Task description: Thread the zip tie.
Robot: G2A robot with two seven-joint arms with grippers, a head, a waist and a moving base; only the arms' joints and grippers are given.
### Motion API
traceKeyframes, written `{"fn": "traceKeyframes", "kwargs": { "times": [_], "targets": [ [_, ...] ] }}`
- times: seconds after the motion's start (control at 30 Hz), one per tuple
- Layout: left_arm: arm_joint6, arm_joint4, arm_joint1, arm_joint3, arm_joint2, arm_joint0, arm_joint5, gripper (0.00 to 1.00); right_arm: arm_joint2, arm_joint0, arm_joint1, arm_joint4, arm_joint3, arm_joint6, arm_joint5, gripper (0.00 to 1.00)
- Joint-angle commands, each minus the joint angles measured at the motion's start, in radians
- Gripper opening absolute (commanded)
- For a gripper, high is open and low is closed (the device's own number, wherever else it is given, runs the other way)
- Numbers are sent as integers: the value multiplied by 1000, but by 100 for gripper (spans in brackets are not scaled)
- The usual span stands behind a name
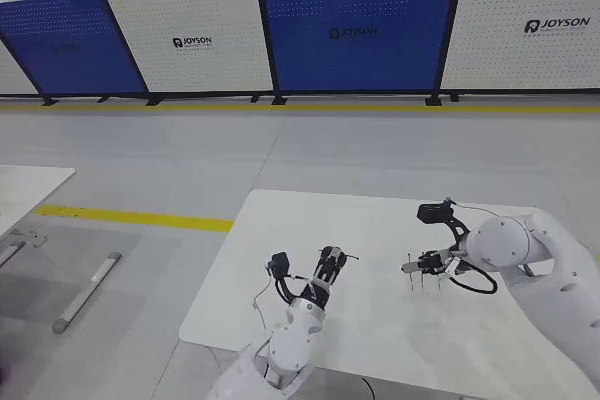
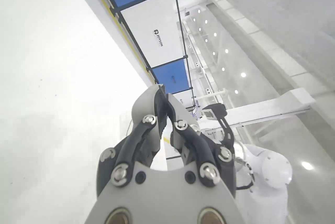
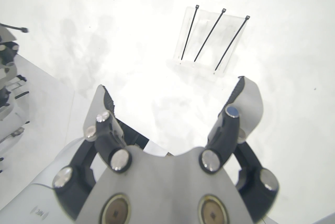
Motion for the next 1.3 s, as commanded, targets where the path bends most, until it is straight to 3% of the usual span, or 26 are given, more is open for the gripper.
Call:
{"fn": "traceKeyframes", "kwargs": {
  "times": [0.0,0.23,0.3,0.4,0.63,0.8,0.93,1.1,1.27],
  "targets": [
    [-1,7,-2,16,6,-3,-1,0,0,0,0,0,0,0,0,100],
    [3,-6,-3,17,6,-2,-2,0,0,0,0,0,0,0,0,100],
    [0,-2,-4,-2,5,-4,-13,0,0,0,0,0,0,0,0,100],
    [3,43,1,-89,-1,20,-55,0,0,0,0,0,0,0,0,100],
    [-17,88,13,-314,-17,131,-152,0,0,0,0,0,0,0,0,100],
    [-54,103,23,-420,-28,202,-212,0,0,0,0,0,0,0,0,100],
    [-93,85,31,-472,-43,250,-258,0,0,0,0,0,0,0,0,100],
    [-132,53,38,-496,-77,273,-263,0,0,0,0,0,0,0,0,100],
    [-130,61,38,-457,-84,254,-200,0,0,0,0,0,0,0,0,100]
  ]
}}
